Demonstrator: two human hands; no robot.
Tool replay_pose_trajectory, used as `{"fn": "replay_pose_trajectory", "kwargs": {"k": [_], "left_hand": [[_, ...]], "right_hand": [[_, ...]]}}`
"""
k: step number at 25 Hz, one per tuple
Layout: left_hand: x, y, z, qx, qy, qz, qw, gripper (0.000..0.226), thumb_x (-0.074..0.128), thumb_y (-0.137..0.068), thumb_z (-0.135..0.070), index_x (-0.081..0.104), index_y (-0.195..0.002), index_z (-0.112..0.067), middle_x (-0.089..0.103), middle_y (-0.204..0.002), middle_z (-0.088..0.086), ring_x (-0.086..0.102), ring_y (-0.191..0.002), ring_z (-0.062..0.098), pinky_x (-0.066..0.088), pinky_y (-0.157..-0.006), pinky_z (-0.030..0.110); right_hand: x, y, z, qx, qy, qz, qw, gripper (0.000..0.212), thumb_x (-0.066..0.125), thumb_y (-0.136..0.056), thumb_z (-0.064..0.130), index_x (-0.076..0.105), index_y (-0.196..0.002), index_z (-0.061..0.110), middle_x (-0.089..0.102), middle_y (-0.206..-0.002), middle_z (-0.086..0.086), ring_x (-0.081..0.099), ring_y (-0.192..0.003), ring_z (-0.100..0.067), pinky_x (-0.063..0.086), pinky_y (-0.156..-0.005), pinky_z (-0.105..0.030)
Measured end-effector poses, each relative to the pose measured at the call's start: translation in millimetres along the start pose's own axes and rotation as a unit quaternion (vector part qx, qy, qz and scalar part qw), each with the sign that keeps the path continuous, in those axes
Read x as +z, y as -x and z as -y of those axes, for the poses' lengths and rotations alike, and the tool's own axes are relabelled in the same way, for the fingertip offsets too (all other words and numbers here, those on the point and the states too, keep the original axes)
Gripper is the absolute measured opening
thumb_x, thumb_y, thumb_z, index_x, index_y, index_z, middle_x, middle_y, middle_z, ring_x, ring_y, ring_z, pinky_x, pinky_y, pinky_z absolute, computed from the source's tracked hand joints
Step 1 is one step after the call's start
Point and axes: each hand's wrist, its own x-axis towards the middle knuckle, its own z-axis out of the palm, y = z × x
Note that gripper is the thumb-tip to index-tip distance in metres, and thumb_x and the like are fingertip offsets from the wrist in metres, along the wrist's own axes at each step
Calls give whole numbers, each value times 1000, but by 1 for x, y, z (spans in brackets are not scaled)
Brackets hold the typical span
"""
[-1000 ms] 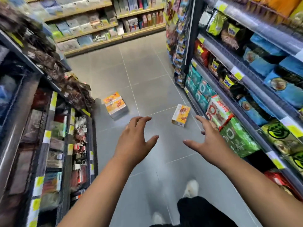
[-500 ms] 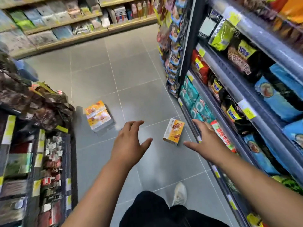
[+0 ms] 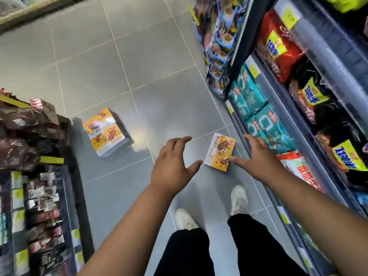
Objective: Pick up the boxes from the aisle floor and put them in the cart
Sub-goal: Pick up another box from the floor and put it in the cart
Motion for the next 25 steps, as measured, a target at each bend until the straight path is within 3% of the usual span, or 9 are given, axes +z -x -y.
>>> {"fn": "replay_pose_trajectory", "kwargs": {"k": [3,8,13,19,23,25], "left_hand": [[51,-45,19,-25,17,2,1000,66,71,-83,-43,43,-141,-27,47,-138,-3,46,-127,20,35,-98,26],[164,-121,63,-55,21,36,998,73,67,-80,-57,42,-142,-26,47,-139,-1,47,-127,22,37,-101,31],[303,-181,123,-64,2,70,995,83,66,-77,-64,36,-145,-26,45,-141,2,44,-130,24,39,-102,36],[458,-230,200,-157,-23,142,977,104,69,-73,-66,15,-152,-24,35,-145,12,50,-123,35,41,-98,41],[532,-249,232,-304,52,210,928,124,77,-65,-66,-1,-153,-27,32,-147,19,45,-130,36,40,-103,42],[558,-256,242,-335,129,207,910,113,81,-62,-63,21,-149,-24,49,-138,10,53,-121,29,47,-100,41]], "right_hand": [[29,-70,-29,5,37,36,999,93,76,-75,50,29,-149,17,32,-150,-14,38,-134,-32,32,-108,-37],[95,-188,-98,2,91,66,994,94,77,-74,49,28,-148,17,31,-151,-12,39,-134,-31,35,-107,-40],[208,-303,-185,-14,178,149,973,121,78,-56,66,11,-150,29,18,-155,-11,36,-134,-40,37,-107,-48],[297,-419,-275,3,246,109,963,132,78,-59,67,-8,-152,27,3,-160,-16,19,-143,-44,28,-112,-55],[315,-466,-293,15,236,147,961,143,90,-44,58,-2,-151,31,17,-155,-15,33,-137,-41,37,-107,-50],[317,-473,-294,11,203,155,967,137,93,-39,52,14,-149,29,33,-146,-15,44,-129,-37,41,-101,-44]]}}
